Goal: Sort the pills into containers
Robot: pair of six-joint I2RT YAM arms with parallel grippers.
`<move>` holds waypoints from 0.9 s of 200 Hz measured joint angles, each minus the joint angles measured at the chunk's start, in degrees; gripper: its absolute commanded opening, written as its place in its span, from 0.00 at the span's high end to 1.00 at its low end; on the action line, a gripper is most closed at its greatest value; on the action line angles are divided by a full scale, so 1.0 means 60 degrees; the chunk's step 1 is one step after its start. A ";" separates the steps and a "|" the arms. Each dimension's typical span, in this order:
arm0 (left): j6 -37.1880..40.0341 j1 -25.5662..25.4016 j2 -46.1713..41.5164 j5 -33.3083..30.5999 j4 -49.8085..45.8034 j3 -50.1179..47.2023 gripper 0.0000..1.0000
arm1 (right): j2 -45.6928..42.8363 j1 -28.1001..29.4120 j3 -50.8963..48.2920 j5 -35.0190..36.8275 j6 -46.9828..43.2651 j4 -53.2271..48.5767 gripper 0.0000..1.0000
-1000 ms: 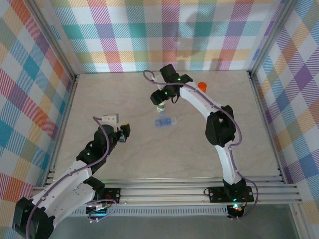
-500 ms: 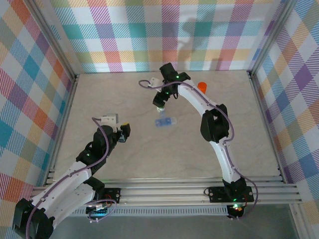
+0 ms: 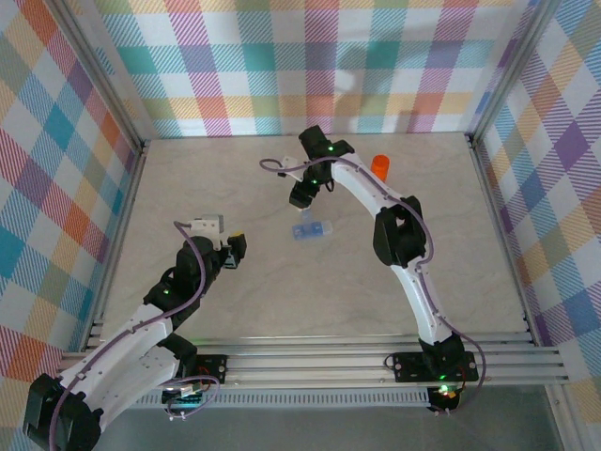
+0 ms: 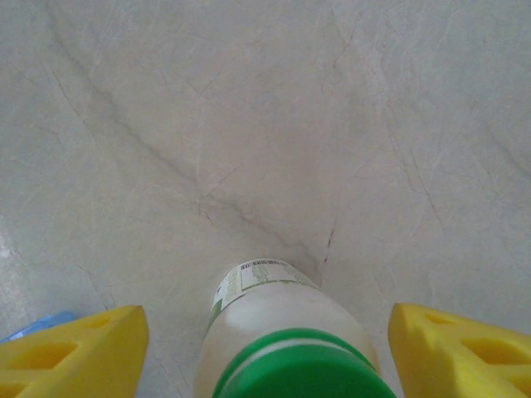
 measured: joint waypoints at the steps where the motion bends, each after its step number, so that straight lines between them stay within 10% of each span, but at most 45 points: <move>1: 0.0000 0.0000 0.0004 0.0000 0.0000 0.0000 0.38 | 0.0015 0.0000 0.0000 -0.0007 -0.0011 0.0004 0.30; 101: 0.0000 0.0000 0.0229 0.0069 0.0011 0.0000 0.38 | 0.0229 -0.0007 0.0073 -0.0248 0.0769 0.0066 0.63; 180: 0.0576 -0.0109 0.1315 0.1239 0.2747 -0.0106 0.37 | -0.1865 -0.0007 -0.0036 0.0594 0.5373 0.0572 0.69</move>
